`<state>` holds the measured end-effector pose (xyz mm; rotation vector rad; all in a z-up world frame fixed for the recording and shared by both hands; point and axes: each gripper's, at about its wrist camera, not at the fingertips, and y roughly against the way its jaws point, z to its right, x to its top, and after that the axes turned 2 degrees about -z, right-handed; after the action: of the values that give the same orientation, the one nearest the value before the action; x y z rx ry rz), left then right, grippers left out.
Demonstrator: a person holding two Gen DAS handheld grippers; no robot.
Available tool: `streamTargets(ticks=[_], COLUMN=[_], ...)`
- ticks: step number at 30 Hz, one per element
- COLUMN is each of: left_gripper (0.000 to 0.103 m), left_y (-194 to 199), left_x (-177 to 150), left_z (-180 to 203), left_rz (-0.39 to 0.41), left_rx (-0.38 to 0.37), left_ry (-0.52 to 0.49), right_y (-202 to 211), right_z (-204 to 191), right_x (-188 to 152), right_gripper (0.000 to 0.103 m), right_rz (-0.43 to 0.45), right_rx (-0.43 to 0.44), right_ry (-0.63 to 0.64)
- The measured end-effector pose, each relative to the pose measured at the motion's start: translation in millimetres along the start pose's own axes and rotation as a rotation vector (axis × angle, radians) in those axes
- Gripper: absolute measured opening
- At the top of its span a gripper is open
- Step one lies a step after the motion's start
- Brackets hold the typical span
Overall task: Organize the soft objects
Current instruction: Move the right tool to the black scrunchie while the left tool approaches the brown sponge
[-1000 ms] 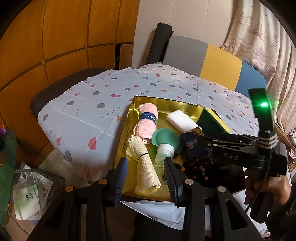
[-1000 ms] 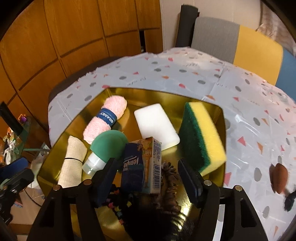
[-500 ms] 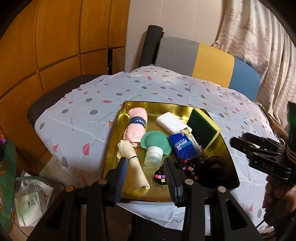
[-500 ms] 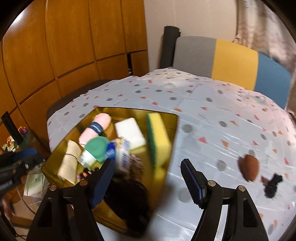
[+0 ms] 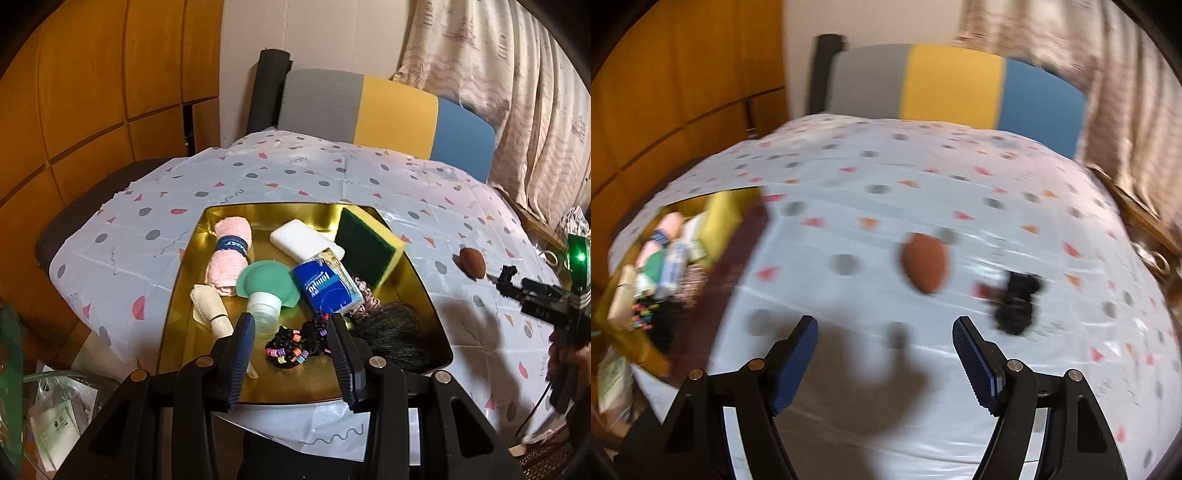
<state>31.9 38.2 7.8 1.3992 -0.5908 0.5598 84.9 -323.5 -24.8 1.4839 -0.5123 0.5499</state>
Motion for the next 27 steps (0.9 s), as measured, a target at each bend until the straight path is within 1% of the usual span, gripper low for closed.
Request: streamTargets(ticks=[4, 7, 10, 13, 15, 18, 23, 27], left_gripper=[0.041, 0.041, 0.041, 0.041, 0.041, 0.041, 0.041, 0.041], left_y=[-4, -6, -6, -6, -6, -7, -10, -11], left_x=[-1, 1, 4, 6, 7, 7, 6, 8], left_z=[7, 15, 27, 41, 52, 66, 86, 100], left_rz=[-0.016, -0.021, -0.019, -0.018, -0.016, -0.018, -0.027, -0.030], left_rx=[0.000, -0.004, -0.015, -0.037, -0.049, -0.071, -0.097, -0.115], left_ry=[-0.016, -0.035, -0.065, -0.094, -0.119, -0.146, -0.186, -0.220], right_y=[-6, -9, -15, -13, -14, -16, -18, -17], right_z=[43, 68, 96, 113, 119, 125, 126, 127], right_x=[-10, -21, -29, -28, -29, -30, -31, -30], right_gripper=[0.076, 0.076, 0.076, 0.077, 0.079, 0.079, 0.079, 0.080], right_rz=[-0.019, -0.027, -0.056, -0.048, -0.055, -0.067, -0.080, -0.075], right_rx=[-0.067, -0.096, -0.130, -0.099, -0.114, -0.103, -0.110, -0.115], right_ry=[-0.060, -0.106, -0.211, -0.311, -0.339, -0.384, -0.401, -0.403])
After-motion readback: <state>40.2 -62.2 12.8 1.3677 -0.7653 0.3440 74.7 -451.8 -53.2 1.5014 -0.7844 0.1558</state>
